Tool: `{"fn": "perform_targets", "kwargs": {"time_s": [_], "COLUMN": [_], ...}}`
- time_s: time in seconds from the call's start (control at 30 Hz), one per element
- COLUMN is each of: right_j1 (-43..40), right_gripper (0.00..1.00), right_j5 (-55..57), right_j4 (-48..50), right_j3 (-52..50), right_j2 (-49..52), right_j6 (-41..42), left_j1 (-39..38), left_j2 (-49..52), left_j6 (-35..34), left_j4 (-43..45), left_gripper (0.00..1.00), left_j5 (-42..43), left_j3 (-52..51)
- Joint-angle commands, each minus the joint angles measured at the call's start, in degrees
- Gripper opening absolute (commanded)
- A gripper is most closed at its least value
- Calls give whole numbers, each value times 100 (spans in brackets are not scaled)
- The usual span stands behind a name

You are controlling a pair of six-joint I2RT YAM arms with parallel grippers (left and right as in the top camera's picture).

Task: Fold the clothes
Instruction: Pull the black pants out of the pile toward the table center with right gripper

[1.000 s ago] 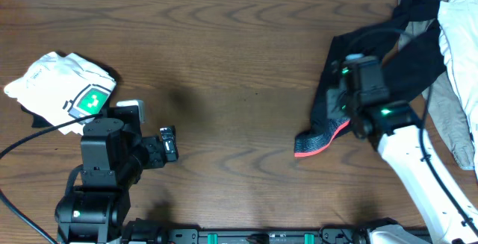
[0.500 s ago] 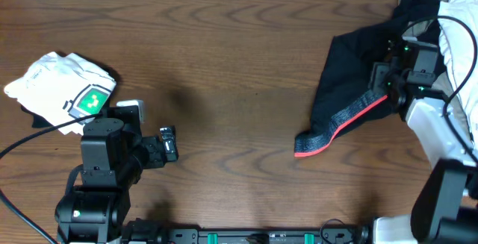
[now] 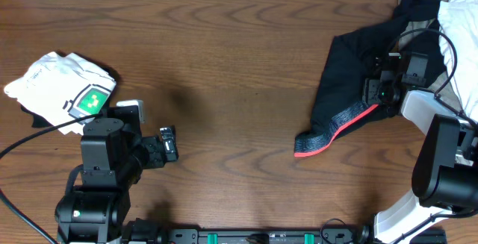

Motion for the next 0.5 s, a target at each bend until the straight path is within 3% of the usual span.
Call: {"fn": "perform_targets", "kwargs": {"time_s": [0.0,0.07,0.13,0.17,0.47], "right_j1": [-24,-24,-24,-24,363], "right_gripper": [56,38,9,1,1], "right_j5": [-103,-103,-101,-103,-411], "right_j4": [-35,-13,-26,-48,-282], "right_j3": [-11,-7,-7,-7,-4], "right_j2": [162,133,72,26,-1172], "right_j6": [-138,-138,-133,-131,46], "left_j1": [-17,-17,-17,-17,-17], "left_j2": [7,7,7,7,7], "left_j6": [-35,-35,-35,-35,-35], "left_j4": [7,4,4,4,7], "left_gripper": [98,98,98,98,98], "left_j5": [-7,-7,-7,-7,-7], "left_j3": [125,125,125,125,125]}}
